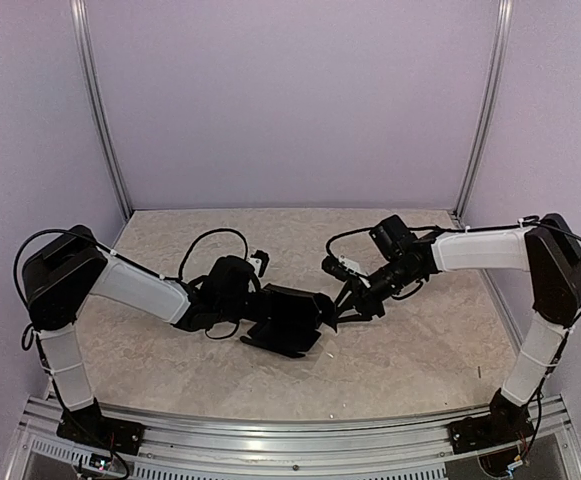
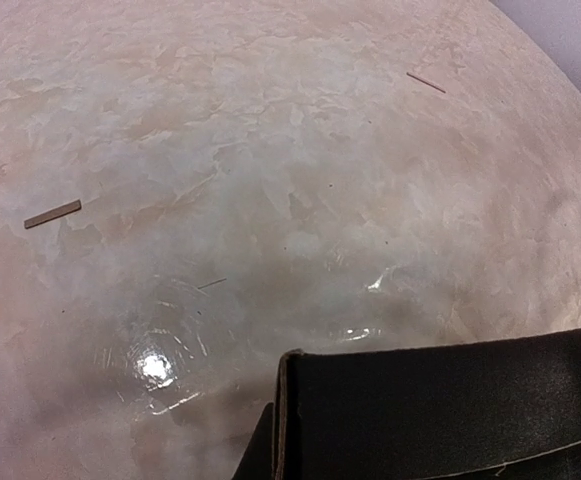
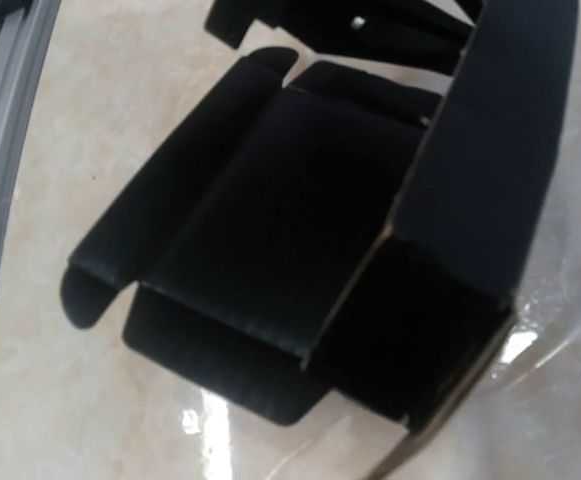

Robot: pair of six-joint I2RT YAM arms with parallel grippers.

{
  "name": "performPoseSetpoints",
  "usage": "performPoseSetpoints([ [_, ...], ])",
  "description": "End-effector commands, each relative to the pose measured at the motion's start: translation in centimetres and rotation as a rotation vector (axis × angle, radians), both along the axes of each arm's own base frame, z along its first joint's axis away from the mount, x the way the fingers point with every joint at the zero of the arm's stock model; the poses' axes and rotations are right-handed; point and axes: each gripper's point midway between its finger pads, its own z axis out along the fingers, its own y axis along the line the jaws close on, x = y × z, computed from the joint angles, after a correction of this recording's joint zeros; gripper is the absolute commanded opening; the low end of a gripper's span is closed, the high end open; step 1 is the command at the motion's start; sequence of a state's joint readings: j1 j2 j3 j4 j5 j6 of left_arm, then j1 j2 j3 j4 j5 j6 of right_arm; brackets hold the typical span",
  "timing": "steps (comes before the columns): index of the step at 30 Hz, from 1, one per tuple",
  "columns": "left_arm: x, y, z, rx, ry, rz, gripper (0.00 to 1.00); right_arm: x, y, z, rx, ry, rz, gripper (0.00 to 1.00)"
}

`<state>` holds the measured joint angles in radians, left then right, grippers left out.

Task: Fold the paper box

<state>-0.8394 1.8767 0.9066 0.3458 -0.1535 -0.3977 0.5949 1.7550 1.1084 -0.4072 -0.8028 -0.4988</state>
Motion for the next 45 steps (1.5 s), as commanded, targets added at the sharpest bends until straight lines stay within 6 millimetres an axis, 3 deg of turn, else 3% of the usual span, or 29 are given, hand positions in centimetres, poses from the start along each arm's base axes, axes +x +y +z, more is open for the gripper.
performPoseSetpoints([
  [1,-0.7,-0.1,0.2,-0.017,0.024,-0.002,0.04,-1.2,0.0,0.9,0.001,0.018,0.057,0.33],
  [9,-1.4,-0.8,1.0,-0.075,0.014,-0.051,0.04,2.0,-3.7,3.5,0.046,0.013,-0.058,0.32],
  [14,-1.6,-1.1,1.6,-0.101,0.025,-0.055,0.04,4.4,-4.0,1.8,0.005,-0.002,-0.195,0.31],
  [17,-1.5,-0.9,1.8,-0.107,0.032,-0.035,0.05,4.3,-3.1,0.6,-0.021,0.008,-0.183,0.32],
  [24,-1.2,-1.0,2.0,-0.114,0.049,-0.010,0.05,1.3,0.8,1.7,0.048,0.066,-0.034,0.36],
  [32,-0.9,-1.0,2.1,-0.124,0.059,0.017,0.05,0.0,2.6,1.2,0.052,0.107,0.011,0.38],
  [45,-0.9,-1.9,2.9,-0.136,0.074,0.035,0.05,2.0,3.7,-0.2,-0.007,0.124,-0.106,0.38],
])
